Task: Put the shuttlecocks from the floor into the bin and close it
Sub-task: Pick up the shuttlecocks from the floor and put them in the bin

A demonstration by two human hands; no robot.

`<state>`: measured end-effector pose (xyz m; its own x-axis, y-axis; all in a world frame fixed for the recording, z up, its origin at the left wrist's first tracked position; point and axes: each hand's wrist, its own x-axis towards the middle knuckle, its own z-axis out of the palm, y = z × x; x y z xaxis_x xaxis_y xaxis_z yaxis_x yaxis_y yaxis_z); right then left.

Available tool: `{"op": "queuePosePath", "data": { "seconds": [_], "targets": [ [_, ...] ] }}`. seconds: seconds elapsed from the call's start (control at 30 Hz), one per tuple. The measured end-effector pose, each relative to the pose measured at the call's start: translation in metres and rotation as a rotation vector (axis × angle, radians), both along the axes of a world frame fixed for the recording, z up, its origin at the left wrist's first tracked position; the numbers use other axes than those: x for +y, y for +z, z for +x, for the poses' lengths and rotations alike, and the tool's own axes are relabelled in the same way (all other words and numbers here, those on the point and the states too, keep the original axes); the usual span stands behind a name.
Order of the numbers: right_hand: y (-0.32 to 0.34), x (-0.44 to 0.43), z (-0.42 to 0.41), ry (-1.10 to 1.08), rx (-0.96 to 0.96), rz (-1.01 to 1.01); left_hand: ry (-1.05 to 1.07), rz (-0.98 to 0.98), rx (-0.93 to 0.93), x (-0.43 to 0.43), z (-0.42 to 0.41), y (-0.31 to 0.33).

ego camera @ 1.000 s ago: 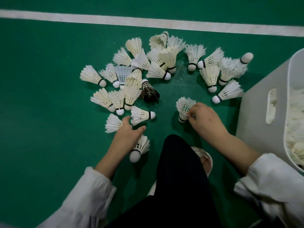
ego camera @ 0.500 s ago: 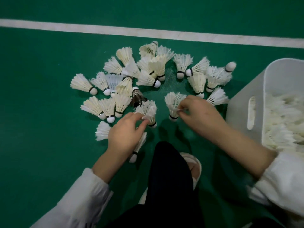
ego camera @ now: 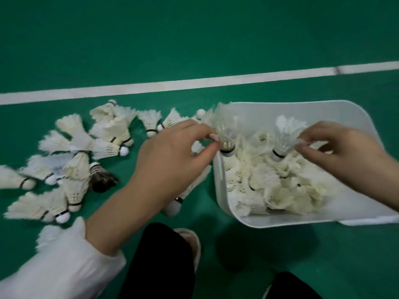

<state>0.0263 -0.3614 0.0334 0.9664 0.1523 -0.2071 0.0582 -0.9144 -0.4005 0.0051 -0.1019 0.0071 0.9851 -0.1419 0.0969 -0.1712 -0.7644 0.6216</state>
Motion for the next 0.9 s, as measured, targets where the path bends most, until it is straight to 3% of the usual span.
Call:
{"op": "queuePosePath", "data": {
  "seconds": [0.27, 0.43, 0.67, 0.73, 0.83, 0.9],
  "targets": [
    [-0.069, -0.031, -0.015, -0.235, 0.149, 0.124, -0.157, 0.099, 0.122, -0.054, 0.017, 0.004],
    [-0.102, -0.021, -0.014, -0.105, 0.432, 0.063, -0.157, 0.153, 0.181, -0.07, 0.011, -0.003],
    [-0.094, -0.029, -0.002, 0.036, 0.567, -0.032, -0.159, 0.24, 0.204, -0.075, 0.016, -0.008],
    [-0.078, -0.033, -0.002, 0.034, 0.495, -0.003, -0.164, 0.26, 0.222, -0.077, 0.015, -0.009],
    [-0.041, -0.033, -0.005, -0.106, 0.106, 0.239, -0.171, 0.286, 0.2, -0.079, 0.012, -0.009],
    [-0.021, -0.026, -0.01, -0.078, -0.081, 0.421, -0.171, 0.303, 0.161, -0.081, 0.01, -0.007]
  ]
}}
